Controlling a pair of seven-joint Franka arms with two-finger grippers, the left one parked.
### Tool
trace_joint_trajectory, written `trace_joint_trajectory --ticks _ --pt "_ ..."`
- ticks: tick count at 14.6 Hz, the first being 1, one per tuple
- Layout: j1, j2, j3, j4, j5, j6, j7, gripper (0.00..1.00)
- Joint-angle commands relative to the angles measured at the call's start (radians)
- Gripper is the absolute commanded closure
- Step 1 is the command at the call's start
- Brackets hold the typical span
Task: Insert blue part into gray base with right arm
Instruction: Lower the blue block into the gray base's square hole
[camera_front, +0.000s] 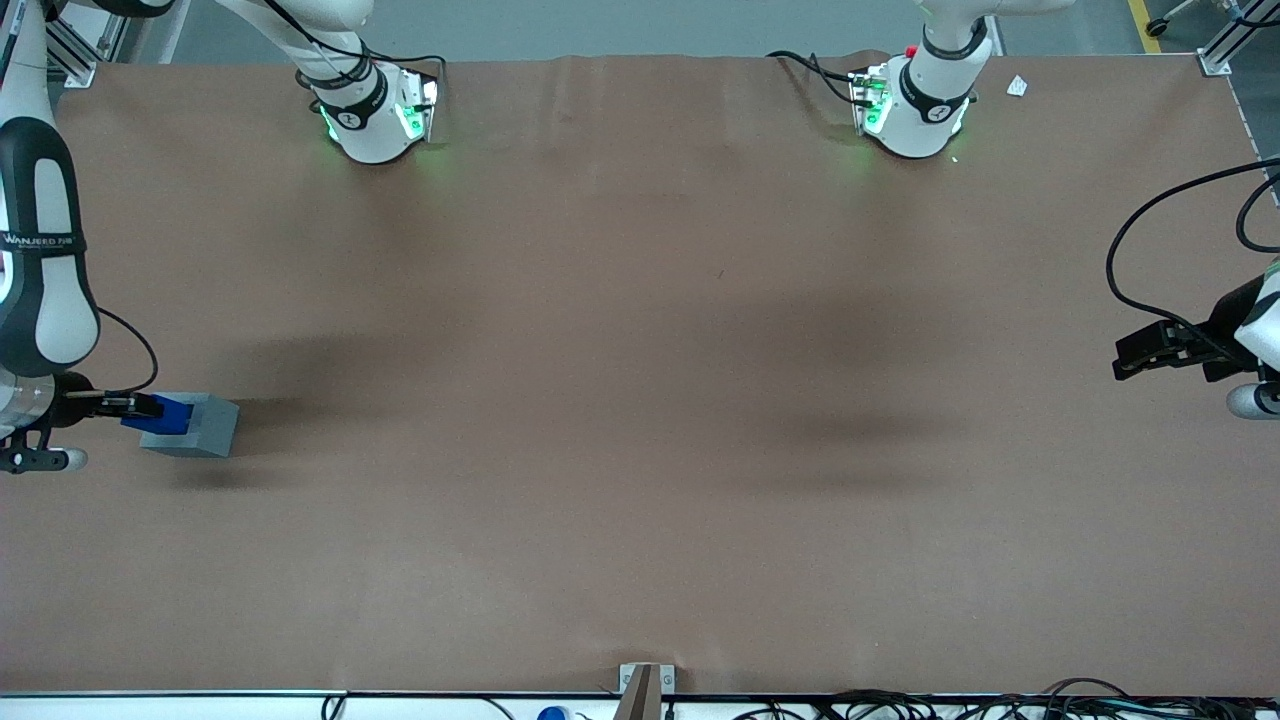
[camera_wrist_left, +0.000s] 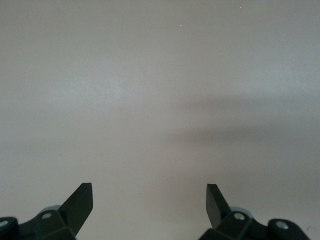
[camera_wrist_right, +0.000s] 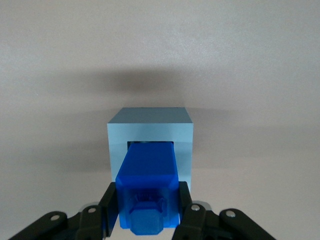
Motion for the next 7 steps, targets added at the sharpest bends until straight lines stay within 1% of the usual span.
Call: trace_joint_trajectory --ticks 1,7 --pt "-0.004 0.0 0.006 -0.005 -0.001 0.008 -0.012 0.96" --pt "-0.002 0.008 0.006 -0.005 0.001 0.011 -0.012 0.96"
